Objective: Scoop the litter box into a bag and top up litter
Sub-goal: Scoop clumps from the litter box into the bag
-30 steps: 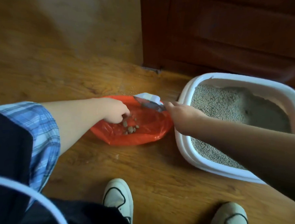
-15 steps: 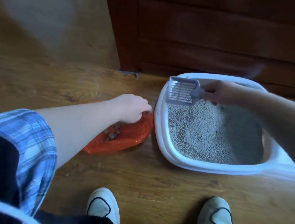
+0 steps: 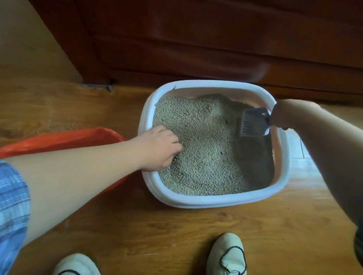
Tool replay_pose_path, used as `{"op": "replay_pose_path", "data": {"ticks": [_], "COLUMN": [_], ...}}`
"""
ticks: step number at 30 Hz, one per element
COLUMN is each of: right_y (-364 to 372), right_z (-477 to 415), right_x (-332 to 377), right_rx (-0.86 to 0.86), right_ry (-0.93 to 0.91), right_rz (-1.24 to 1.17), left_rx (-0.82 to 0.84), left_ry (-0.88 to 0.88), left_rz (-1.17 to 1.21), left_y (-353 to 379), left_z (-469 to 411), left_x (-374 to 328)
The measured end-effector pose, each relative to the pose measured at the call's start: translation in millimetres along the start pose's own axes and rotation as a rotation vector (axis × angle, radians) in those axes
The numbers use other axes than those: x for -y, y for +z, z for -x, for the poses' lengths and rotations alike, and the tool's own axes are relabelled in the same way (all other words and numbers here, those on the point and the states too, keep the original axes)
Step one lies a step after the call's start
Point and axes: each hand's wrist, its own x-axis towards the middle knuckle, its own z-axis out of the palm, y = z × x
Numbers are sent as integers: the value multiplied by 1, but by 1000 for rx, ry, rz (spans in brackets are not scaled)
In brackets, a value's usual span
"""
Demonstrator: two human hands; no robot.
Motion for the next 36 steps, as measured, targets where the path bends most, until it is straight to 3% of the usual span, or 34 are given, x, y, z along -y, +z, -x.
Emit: {"op": "replay_pose_path", "data": {"ticks": [4,13,17,28,36], "right_y": [0,-11,6,31,50], "right_z": [8,-24,-75,-63,-62], "right_x": [5,14,26,67,85], "right_rx": [-123,-121,70,-19,36], "right_ry": [22,-19,-129,-456,-563], "right_rz": [13,-6,-171,-311,-648], "left_rx": [14,-63,-90,-89,-93], "left_ry": [-30,-34,-28,-47,-59], "left_rz": [-8,101,115,147,149], "left_y": [16,26,27,27,28], "left_z": [-2,-2,-2,-2,-1], "left_x": [3,5,5,5,5]}}
